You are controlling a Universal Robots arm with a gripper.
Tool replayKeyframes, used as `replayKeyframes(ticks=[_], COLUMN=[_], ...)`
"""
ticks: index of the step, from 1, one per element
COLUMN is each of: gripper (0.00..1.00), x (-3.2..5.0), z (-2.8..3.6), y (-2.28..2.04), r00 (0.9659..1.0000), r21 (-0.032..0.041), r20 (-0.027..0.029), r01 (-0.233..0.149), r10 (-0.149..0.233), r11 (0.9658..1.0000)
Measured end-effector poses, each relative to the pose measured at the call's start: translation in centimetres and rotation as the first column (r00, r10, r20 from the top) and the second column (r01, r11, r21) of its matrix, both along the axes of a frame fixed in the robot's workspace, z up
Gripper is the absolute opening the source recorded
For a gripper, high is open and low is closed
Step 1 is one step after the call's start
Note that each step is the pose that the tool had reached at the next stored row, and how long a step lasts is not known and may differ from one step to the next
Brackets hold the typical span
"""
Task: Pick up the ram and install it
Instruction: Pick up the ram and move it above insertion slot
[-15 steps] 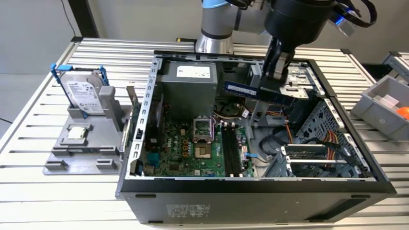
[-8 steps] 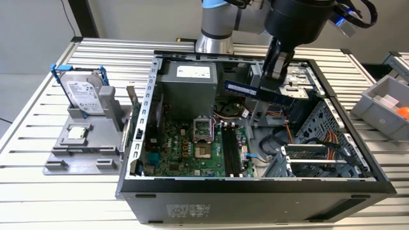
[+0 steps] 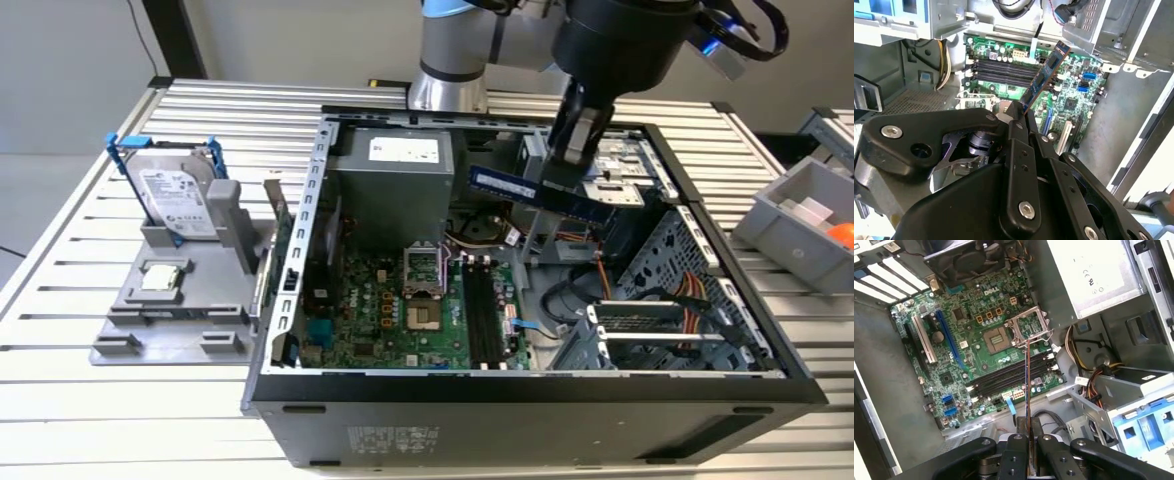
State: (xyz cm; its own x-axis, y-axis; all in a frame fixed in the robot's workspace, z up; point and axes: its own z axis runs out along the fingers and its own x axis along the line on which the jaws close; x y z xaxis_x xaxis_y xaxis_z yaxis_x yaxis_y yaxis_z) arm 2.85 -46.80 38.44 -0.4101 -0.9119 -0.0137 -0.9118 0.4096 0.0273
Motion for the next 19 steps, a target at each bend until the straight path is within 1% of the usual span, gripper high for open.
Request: replayKeyframes(ticks=[6, 11, 16, 19], gripper=[0.0, 0.0, 0.0, 0.0], x=[0.0, 0.0, 0.0, -0.01], z=[0.0, 0.0, 0.0, 0.0], y=[0.0, 0.0, 0.0, 0.0], r00=[0.9993, 0.9976, 0.9941, 0.9906], r21=[0.0, 0.0, -0.0001, 0.0], r20=[0.0, 0.0, 0.0, 0.0], r01=[0.036, 0.069, 0.108, 0.137], r10=[-0.036, -0.069, -0.108, -0.137], r11=[0.9993, 0.9976, 0.9941, 0.9906])
